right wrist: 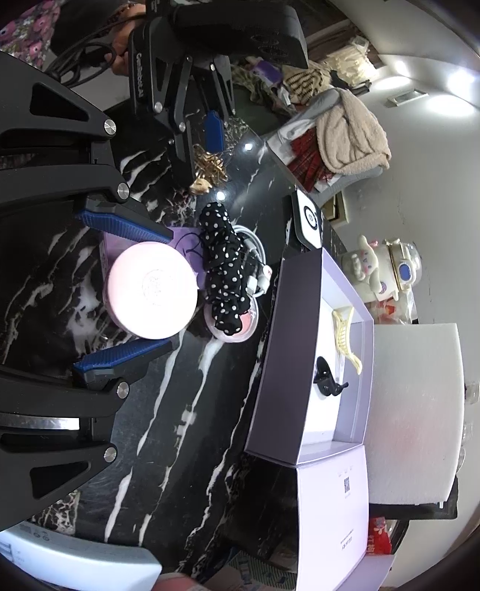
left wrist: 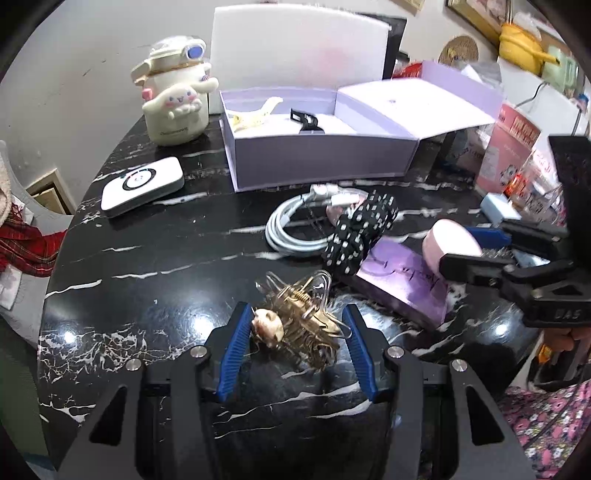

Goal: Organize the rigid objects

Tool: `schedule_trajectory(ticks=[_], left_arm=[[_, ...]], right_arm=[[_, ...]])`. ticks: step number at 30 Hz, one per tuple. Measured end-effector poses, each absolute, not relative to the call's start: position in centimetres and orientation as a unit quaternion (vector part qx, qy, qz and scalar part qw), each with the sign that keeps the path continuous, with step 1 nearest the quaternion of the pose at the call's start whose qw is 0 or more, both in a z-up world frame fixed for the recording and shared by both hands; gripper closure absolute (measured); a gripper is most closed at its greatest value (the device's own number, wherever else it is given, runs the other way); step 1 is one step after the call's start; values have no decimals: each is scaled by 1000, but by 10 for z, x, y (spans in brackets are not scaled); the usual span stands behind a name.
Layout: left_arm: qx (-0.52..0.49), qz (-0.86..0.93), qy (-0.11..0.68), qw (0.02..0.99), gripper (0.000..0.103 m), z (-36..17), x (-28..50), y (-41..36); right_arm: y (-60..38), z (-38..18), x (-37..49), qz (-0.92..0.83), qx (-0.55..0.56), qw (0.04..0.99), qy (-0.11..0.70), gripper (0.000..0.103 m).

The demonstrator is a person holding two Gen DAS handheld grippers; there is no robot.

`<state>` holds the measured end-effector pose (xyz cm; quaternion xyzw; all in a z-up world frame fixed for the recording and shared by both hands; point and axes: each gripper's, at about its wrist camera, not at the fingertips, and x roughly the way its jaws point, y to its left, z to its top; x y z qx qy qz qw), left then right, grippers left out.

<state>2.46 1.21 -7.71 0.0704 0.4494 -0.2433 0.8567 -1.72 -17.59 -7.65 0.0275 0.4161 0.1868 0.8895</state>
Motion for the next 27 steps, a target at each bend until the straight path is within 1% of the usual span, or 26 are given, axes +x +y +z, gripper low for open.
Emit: schedule_trajectory(ticks=[2,8,12,18,27], left_arm=[[74,-238,460,852,53,-84,28,10],[75,-247,446,857,52,-86,31,9],[109,-242,433,861,51,-88,31,0],[104,-248,432,861,54,-88,32,-1],[72,-248,442,859,54,-81,26,8]], right_arm=[[-177,-77,-18,185,27,889,417,52],[-180,-79,-18,178,31,888,422,52],[-183,-81,-16,176,35,887,425,52],[-186,-82,-15,173,38,887,426,52],[-185,-78,-14,179,37,888,421,52]])
